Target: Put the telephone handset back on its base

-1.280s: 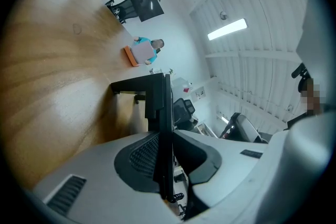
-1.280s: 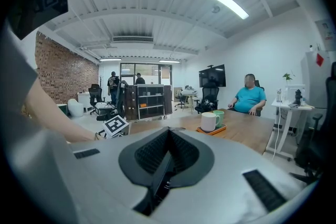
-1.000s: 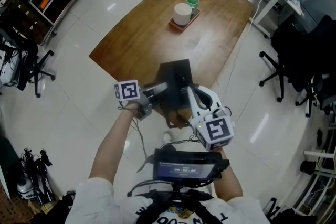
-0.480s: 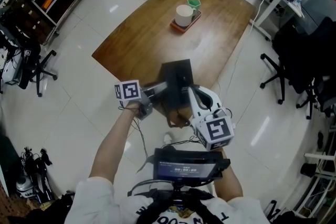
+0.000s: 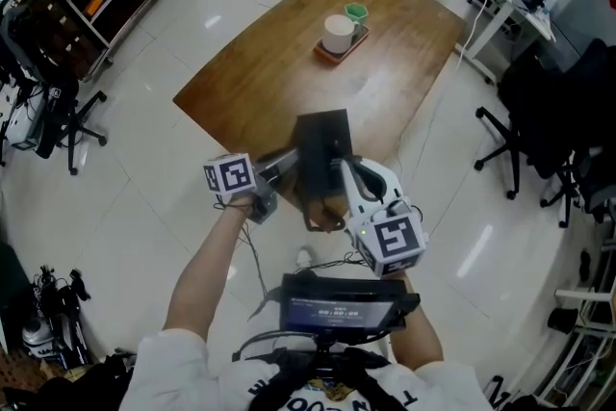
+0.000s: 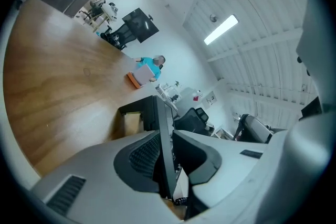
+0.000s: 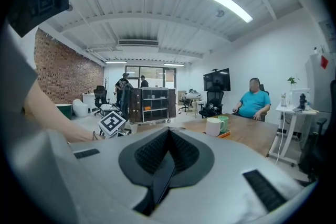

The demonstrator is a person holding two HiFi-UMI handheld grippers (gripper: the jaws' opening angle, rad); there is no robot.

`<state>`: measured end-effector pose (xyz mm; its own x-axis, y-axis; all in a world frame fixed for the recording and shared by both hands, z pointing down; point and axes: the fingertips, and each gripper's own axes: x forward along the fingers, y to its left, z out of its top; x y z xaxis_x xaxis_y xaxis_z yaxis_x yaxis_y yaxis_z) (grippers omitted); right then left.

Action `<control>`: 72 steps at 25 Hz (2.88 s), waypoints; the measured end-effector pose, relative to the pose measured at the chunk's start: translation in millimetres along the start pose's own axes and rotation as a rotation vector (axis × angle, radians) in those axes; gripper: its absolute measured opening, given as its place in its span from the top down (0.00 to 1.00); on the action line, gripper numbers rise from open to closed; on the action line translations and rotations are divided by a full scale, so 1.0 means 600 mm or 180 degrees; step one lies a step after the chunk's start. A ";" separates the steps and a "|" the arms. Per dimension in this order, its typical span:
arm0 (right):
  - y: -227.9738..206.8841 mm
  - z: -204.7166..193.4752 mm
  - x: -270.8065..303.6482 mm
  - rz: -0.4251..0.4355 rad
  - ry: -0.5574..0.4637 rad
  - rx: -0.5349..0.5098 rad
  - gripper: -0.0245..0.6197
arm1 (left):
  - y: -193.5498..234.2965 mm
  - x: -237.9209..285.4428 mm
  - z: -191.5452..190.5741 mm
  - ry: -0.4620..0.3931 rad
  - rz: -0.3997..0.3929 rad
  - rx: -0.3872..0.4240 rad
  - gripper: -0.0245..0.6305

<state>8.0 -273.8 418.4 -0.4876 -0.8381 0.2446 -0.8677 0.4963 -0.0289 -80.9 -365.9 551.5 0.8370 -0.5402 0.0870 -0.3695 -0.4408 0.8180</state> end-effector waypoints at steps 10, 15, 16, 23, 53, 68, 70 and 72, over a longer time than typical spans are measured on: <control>0.022 0.017 -0.053 0.0086 -0.0084 -0.0217 0.96 | -0.117 -0.040 0.014 -0.0422 -0.0178 0.0443 0.96; 0.038 0.028 -0.094 0.0129 -0.0172 -0.0225 0.96 | -0.204 -0.067 0.005 -0.0608 -0.0211 0.0859 0.97; 0.041 0.029 -0.102 0.0136 -0.0181 -0.0237 0.96 | -0.224 -0.072 0.003 -0.0645 -0.0215 0.0971 0.99; 0.066 0.045 -0.169 0.0227 -0.0335 -0.0301 0.96 | -0.358 -0.114 -0.018 -0.0949 -0.0068 0.1818 0.99; 0.202 0.023 -0.478 0.0521 -0.0667 -0.0380 0.97 | -0.686 -0.271 -0.261 -0.1584 0.0491 0.2968 0.99; 0.248 0.017 -0.501 0.0486 -0.0721 -0.0361 0.97 | -0.703 -0.317 -0.279 -0.1551 0.0524 0.3106 0.98; 0.252 0.017 -0.502 0.0485 -0.0717 -0.0358 0.97 | -0.703 -0.323 -0.282 -0.1543 0.0527 0.3098 0.99; 0.256 0.016 -0.504 0.0490 -0.0717 -0.0355 0.97 | -0.702 -0.327 -0.285 -0.1538 0.0537 0.3092 0.98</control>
<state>21.2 53.6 331.0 -0.6327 -0.7740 0.0240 -0.7719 0.6329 0.0607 -20.6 48.6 287.0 0.5778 -0.7771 -0.2496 -0.8022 -0.5970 0.0017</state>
